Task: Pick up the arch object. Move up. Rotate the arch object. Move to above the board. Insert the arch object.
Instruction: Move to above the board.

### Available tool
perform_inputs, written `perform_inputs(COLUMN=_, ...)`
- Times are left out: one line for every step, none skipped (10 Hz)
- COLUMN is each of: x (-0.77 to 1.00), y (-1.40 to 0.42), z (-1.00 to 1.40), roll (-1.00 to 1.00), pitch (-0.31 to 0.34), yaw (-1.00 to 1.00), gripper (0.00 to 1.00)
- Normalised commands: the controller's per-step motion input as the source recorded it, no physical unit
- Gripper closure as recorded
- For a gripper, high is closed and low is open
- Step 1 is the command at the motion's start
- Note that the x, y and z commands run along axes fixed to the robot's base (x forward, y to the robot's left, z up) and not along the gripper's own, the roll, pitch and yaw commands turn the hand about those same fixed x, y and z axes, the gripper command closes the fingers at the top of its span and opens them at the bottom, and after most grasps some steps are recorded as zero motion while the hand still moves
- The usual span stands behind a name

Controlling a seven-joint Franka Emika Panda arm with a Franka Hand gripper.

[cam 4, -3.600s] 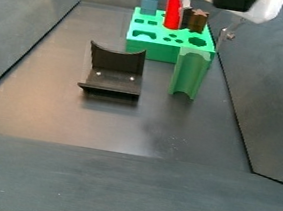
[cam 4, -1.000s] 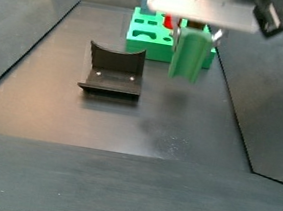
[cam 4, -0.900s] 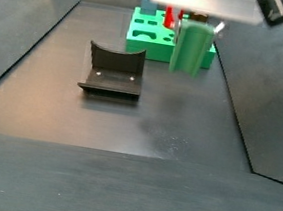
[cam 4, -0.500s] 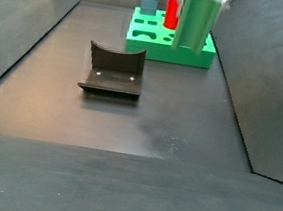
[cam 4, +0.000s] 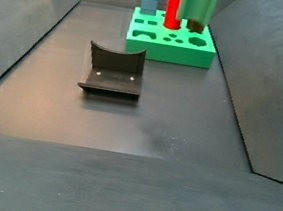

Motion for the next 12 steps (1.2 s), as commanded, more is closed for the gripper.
perform_inputs(x=0.04, y=-0.08, z=0.90, roll=0.06, pitch=0.083, yaw=0.05, gripper=1.00)
perform_inputs(x=0.03, y=-0.06, z=0.73, roll=0.05, pitch=0.083, yaw=0.05, gripper=1.00)
perform_inputs(x=0.03, y=-0.04, z=0.61, roll=0.04, pitch=0.083, yaw=0.05, gripper=1.00)
perform_inputs(x=0.02, y=-0.02, z=0.33, roll=0.03, pitch=0.083, yaw=0.04, gripper=1.00)
perform_inputs(x=0.02, y=-0.02, z=0.22, roll=0.02, pitch=0.083, yaw=0.04, gripper=1.00)
perform_inputs(x=0.15, y=-1.00, z=0.17, roll=-0.14, pitch=0.398, yaw=-0.05, gripper=1.00)
perform_inputs(x=0.15, y=-1.00, z=0.17, roll=-0.09, pitch=0.386, yaw=-0.05, gripper=1.00)
perform_inputs(x=0.17, y=-1.00, z=0.17, roll=-0.05, pitch=0.348, yaw=-0.02, gripper=1.00)
perform_inputs(x=0.19, y=-1.00, z=0.17, roll=-0.07, pitch=0.305, yaw=-0.02, gripper=1.00)
perform_inputs(x=0.19, y=-1.00, z=0.17, roll=-0.03, pitch=0.214, yaw=0.00, gripper=1.00)
perform_inputs(x=0.19, y=-1.00, z=0.18, roll=0.00, pitch=0.145, yaw=0.01, gripper=1.00)
perform_inputs(x=0.21, y=-1.00, z=0.18, roll=0.00, pitch=0.122, yaw=0.01, gripper=1.00)
